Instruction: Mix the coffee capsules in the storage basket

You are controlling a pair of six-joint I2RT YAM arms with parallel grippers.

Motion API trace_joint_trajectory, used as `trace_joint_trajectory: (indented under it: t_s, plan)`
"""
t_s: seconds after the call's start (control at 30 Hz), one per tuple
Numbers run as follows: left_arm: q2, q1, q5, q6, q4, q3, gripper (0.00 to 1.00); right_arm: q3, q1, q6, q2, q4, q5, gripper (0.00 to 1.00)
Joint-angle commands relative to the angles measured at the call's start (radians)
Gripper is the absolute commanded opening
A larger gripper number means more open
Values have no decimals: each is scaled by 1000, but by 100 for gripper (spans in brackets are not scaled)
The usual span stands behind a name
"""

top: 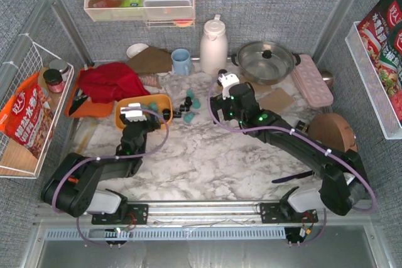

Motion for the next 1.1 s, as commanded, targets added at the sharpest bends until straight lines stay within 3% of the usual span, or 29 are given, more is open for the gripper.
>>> trace_joint_trajectory:
  t_s: [0.0, 0.2, 0.33, 0.43, 0.83, 1.07]
  plan:
    - [-14, 6, -9, -60, -65, 46, 98, 13, 2, 27, 29, 22, 23, 99]
    - [-109, 5, -20, -140, -435, 203, 99, -55, -43, 135, 85, 180, 64, 99]
    - [-176, 5, -48, -231, -716, 314, 99, 10, -75, 145, 183, 181, 1, 98]
    - [-232, 5, -51, -248, -836, 368, 99, 44, -64, 143, 271, 235, -31, 87]
    - [-381, 6, 69, -235, -1145, 481, 99, 278, -19, 123, 604, 194, -375, 83]
    - [-418, 6, 102, -227, -1167, 486, 99, 395, -13, 93, 711, 67, -411, 94]
